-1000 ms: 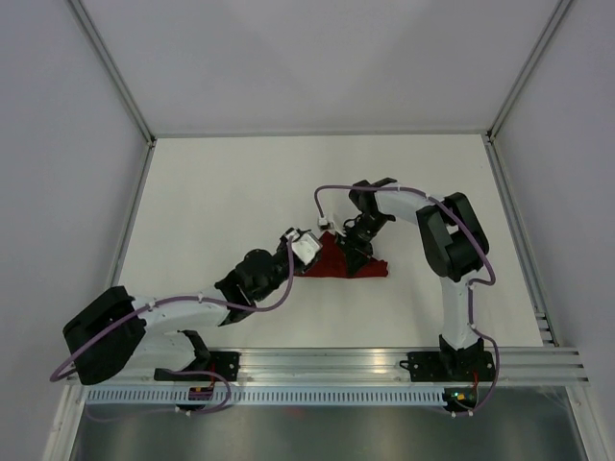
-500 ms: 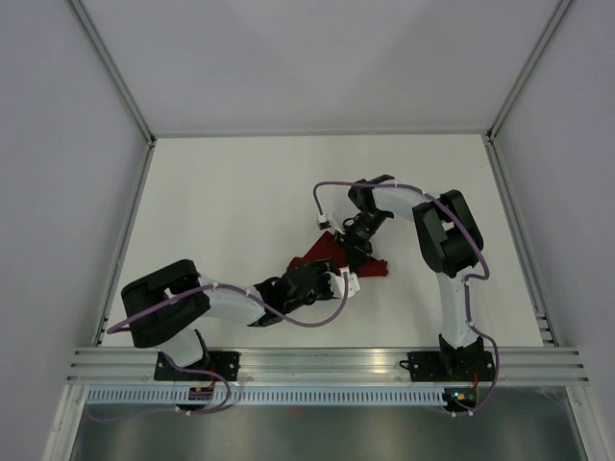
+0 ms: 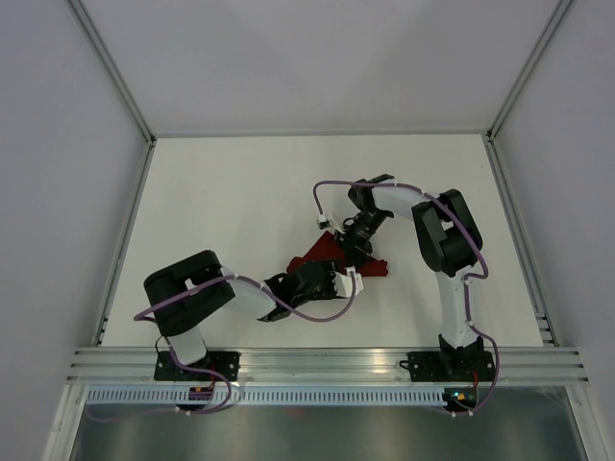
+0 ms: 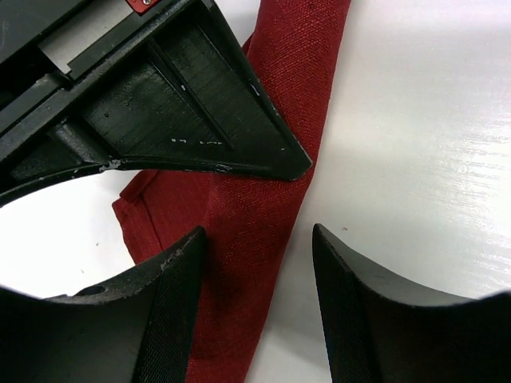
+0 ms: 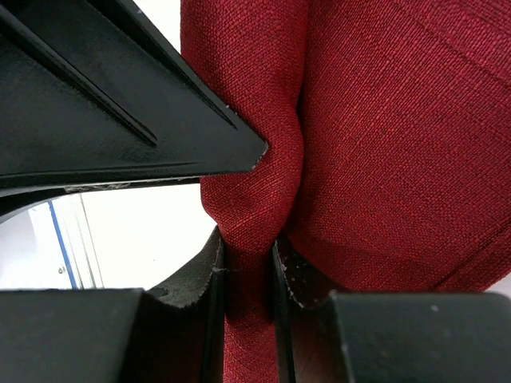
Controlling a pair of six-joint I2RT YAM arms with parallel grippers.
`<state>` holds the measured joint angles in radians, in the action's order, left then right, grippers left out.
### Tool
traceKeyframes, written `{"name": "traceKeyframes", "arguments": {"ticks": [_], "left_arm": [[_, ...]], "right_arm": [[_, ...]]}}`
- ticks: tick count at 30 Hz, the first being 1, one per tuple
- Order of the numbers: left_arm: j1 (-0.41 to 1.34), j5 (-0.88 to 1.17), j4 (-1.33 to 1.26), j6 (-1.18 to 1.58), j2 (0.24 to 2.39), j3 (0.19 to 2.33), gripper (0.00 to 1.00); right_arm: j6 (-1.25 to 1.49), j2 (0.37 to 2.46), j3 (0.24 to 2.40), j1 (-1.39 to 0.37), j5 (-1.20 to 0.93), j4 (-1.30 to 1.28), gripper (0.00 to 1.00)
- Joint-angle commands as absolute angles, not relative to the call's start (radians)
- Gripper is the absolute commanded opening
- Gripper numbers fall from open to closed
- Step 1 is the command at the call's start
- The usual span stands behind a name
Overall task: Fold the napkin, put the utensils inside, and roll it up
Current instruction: Roll the napkin at the center of the board.
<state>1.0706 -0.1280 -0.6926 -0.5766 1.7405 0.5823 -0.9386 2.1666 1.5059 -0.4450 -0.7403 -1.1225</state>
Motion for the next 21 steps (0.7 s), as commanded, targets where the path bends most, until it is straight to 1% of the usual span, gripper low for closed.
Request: {"name": "traceKeyframes", "arguments": {"ticks": [1, 4, 7, 11, 13, 14, 16, 17, 18, 20, 21], "left_arm": [[1.063, -0.092, -0.732, -0.563, 1.764, 0.603, 0.61], [1.054, -0.08, -0.713, -0.551, 1.782, 0.617, 0.6], [1.04, -0.069, -0.687, -0.535, 1.798, 0.63, 0.56], [1.019, -0.058, -0.652, -0.511, 1.818, 0.658, 0.4], [1.016, -0.057, -0.638, -0.505, 1.824, 0.667, 0.34], [1.014, -0.052, -0.628, -0.497, 1.825, 0.672, 0.27], [1.011, -0.034, -0.614, -0.488, 1.825, 0.676, 0.2], [1.006, -0.028, -0.604, -0.479, 1.824, 0.68, 0.13], [1.003, -0.008, -0.6, -0.476, 1.822, 0.681, 0.1], [0.991, 0.023, -0.591, -0.463, 1.824, 0.678, 0.05], [0.985, 0.056, -0.575, -0.456, 1.822, 0.678, 0.03]], "right_arm": [[-0.982, 2.25, 1.476, -0.434, -0.551, -1.049, 0.0], [-0.979, 2.247, 1.474, -0.434, -0.557, -1.049, 0.01], [-0.976, 2.244, 1.471, -0.434, -0.555, -1.049, 0.01], [-0.973, 2.232, 1.463, -0.434, -0.561, -1.045, 0.0], [-0.968, 2.227, 1.462, -0.434, -0.569, -1.045, 0.02], [-0.968, 2.221, 1.46, -0.434, -0.571, -1.045, 0.04], [-0.96, 2.212, 1.456, -0.433, -0.574, -1.042, 0.11], [-0.953, 2.2, 1.453, -0.433, -0.58, -1.039, 0.17], [-0.947, 2.191, 1.451, -0.431, -0.584, -1.035, 0.29], [-0.924, 2.162, 1.453, -0.423, -0.601, -1.035, 0.4], [-0.916, 2.146, 1.454, -0.419, -0.607, -1.035, 0.46]]}}
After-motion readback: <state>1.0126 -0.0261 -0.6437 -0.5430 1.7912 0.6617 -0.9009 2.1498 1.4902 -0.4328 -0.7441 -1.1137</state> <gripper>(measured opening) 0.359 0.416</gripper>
